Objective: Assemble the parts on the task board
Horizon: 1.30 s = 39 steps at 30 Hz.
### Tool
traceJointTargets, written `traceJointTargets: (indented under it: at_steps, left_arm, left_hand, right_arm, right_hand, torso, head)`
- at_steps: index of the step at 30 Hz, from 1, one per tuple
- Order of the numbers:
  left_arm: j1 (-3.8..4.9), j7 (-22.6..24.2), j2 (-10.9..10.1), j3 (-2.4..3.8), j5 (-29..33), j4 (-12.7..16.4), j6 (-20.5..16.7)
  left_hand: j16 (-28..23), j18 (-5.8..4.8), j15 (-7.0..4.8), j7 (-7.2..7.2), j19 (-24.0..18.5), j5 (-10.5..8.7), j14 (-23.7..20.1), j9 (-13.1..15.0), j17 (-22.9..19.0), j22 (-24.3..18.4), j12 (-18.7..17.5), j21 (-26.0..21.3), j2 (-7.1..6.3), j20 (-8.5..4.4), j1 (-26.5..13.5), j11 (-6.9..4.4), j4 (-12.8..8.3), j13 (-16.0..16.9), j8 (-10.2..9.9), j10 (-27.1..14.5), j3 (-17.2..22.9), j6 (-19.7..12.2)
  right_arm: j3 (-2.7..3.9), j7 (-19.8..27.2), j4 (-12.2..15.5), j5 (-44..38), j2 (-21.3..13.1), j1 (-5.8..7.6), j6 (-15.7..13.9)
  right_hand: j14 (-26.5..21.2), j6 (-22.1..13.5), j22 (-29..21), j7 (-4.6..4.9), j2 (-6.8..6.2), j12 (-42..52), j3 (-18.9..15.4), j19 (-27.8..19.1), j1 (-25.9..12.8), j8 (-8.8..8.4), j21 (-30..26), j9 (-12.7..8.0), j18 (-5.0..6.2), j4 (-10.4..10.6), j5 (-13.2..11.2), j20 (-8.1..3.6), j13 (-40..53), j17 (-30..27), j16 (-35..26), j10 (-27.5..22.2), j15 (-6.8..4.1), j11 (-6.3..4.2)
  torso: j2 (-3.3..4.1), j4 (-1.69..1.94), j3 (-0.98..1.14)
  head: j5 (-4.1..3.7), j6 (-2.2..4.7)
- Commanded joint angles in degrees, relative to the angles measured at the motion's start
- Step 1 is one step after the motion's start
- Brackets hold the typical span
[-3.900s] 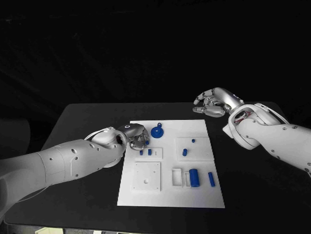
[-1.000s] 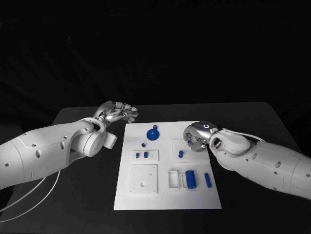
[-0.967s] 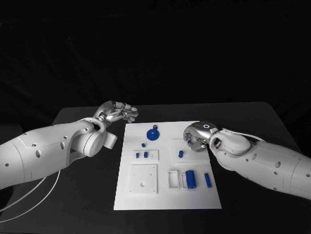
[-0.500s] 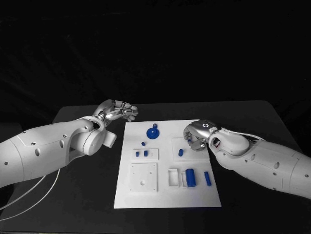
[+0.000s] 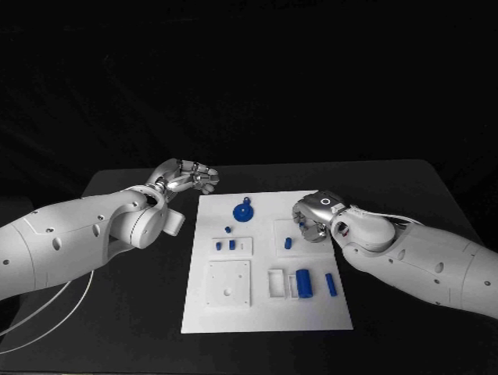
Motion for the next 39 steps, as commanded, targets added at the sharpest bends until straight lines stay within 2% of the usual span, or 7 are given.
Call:
traceJointTargets:
  at_steps: [1,9,22,30,36,39]
  left_arm:
    - [0.11,0.3,0.0,0.04,0.4,0.2,0.8]
    - [0.11,0.3,0.0,0.04,0.4,0.1,0.8]
    - [0.11,0.4,0.1,0.04,0.4,0.0,0.6]
    - [0.11,0.4,0.1,0.04,0.4,-0.3,0.6]
    - [0.11,0.4,0.1,0.05,0.4,-0.6,0.5]
    - [0.11,0.4,0.1,0.05,0.4,-0.8,0.5]
  left_hand:
    - [-0.3,-0.24,0.36,-0.12,-0.1,-0.13,0.1,-0.1,0.1,0.0,-0.4,-0.2,0.42,0.25,0.0,-0.03,0.0,-0.1,0.2,-0.6,-0.3,-0.4]
    - [-0.6,-0.25,0.42,-0.03,-0.1,-0.13,0.1,-0.2,0.3,0.0,-0.5,-0.4,0.42,0.30,0.0,0.04,0.0,-0.1,0.1,-0.7,-0.3,-0.7]
    - [-0.7,-0.24,0.42,-0.01,-0.1,-0.12,0.2,-0.2,0.4,0.1,-0.5,-0.4,0.53,0.31,0.0,0.05,0.0,-0.1,0.1,-0.7,-0.3,-0.7]
    - [-0.7,-0.23,0.42,0.00,-0.1,-0.11,0.2,-0.2,0.4,0.1,-0.5,-0.5,0.58,0.32,0.0,0.05,0.0,-0.1,0.2,-0.7,-0.3,-0.7]
    - [-0.8,-0.23,0.42,0.00,-0.1,-0.11,0.2,-0.2,0.5,0.1,-0.4,-0.5,0.61,0.32,-0.1,0.05,0.0,-0.1,0.2,-0.7,-0.3,-0.7]
    - [-0.8,-0.23,0.42,0.00,-0.1,-0.11,0.2,-0.2,0.5,0.1,-0.4,-0.5,0.62,0.32,-0.1,0.05,0.0,-0.2,0.2,-0.7,-0.3,-0.7]
  right_arm:
    - [-0.42,-1.9,-0.2,-2.7,-0.2,-0.43,3.5]
    - [-0.54,-3.3,0.0,-5.1,-0.1,-0.43,2.4]
    - [-0.55,-4.5,0.7,-6.5,0.1,-0.45,-0.5]
    - [-0.52,-4.7,1.1,-6.5,-0.2,-0.44,-1.5]
    - [-0.19,-4.8,1.4,-6.5,-0.3,-0.43,-2.6]
    - [0.19,-4.6,1.8,-6.4,-0.4,-0.42,-2.8]
  right_hand:
    - [-0.1,0.2,0.6,0.03,-0.52,-0.3,0.4,0.0,0.1,-0.11,0.2,-0.1,5.25,-0.1,-0.1,-0.15,0.1,-0.1,0.2,1.2,-0.05,0.38]
    - [-0.1,1.4,0.8,-0.46,-0.13,0.1,1.3,0.1,0.7,0.41,0.3,0.1,5.25,0.0,-0.1,-0.21,0.8,-0.2,0.4,2.4,-0.40,0.01]
    - [0.0,2.8,0.9,-1.06,-0.60,0.6,2.4,0.5,1.0,0.98,0.6,0.3,5.25,0.5,-0.4,-0.59,2.0,-0.4,0.7,3.9,-1.06,-0.66]
    - [0.0,3.1,0.9,-1.17,-0.90,0.7,2.7,0.6,1.0,1.12,0.8,0.4,5.25,0.8,-0.4,-0.79,2.3,-0.3,0.9,4.1,-1.22,-0.82]
    - [-0.1,3.1,0.9,-1.23,-1.13,0.7,2.8,0.6,1.1,1.19,0.8,0.5,5.25,1.0,-0.5,-0.90,2.5,-0.4,0.9,4.3,-1.29,-0.89]
    - [-0.1,3.2,0.9,-1.25,-1.38,0.7,3.1,0.7,1.1,1.21,0.8,0.6,5.25,1.4,-0.5,-0.98,2.7,-0.4,1.0,4.3,-1.33,-0.92]
  torso:
    - [0.00,0.03,-0.05]
    - [-0.01,0.06,-0.04]
    - [0.01,0.02,-0.02]
    - [-0.03,0.08,-0.08]
    - [-0.04,0.08,-0.08]
    - [-0.03,0.07,-0.03]
  head:
    - [-0.05,-0.05]
    - [-0.15,-0.20]
    - [-0.27,-0.21]
    - [-0.25,-0.18]
    - [-0.10,-0.14]
    - [-0.01,-0.06]
